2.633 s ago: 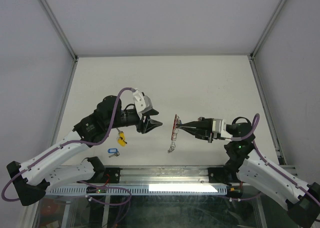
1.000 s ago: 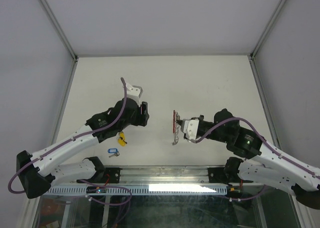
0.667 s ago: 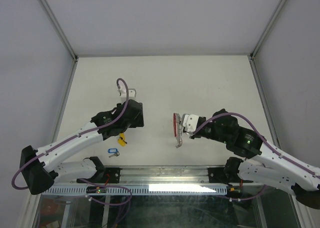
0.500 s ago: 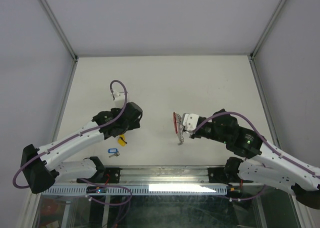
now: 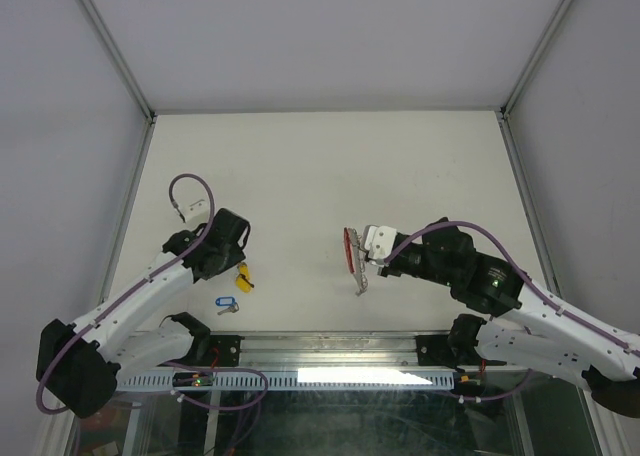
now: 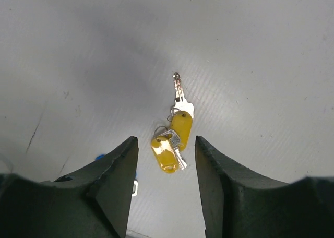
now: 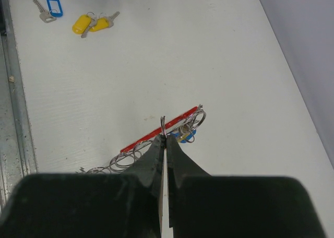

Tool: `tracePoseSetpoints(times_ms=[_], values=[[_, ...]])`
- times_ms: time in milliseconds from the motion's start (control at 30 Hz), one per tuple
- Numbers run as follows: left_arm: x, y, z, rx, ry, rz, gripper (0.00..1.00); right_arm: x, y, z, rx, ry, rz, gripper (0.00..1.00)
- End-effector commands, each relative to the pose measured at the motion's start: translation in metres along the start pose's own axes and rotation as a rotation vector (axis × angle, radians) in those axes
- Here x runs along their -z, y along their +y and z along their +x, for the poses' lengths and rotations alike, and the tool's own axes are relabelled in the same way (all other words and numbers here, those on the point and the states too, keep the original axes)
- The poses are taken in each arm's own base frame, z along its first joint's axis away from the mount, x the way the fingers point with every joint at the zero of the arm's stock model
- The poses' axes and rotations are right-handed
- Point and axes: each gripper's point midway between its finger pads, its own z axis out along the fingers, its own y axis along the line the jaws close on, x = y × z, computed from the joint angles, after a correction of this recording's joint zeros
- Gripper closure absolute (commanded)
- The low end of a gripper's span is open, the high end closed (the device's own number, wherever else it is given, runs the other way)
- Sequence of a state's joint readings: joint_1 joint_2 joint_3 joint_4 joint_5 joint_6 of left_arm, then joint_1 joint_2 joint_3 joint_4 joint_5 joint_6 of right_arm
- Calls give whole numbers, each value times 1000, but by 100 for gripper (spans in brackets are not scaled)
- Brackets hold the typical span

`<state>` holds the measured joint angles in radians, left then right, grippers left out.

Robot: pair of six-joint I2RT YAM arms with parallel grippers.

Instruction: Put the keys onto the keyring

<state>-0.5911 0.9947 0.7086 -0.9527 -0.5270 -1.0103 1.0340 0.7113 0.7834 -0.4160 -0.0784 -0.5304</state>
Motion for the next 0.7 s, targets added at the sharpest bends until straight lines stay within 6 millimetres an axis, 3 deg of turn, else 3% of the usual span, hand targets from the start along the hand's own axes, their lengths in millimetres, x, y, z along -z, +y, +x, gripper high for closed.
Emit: tracePoseSetpoints(times_ms=[0, 667], values=[[-5, -13, -7, -13, 6, 70, 51, 0, -6, -23, -7, -90, 19, 100], [-53, -18, 17, -125, 129, 117, 50, -7, 3, -23, -23, -84, -32, 100]])
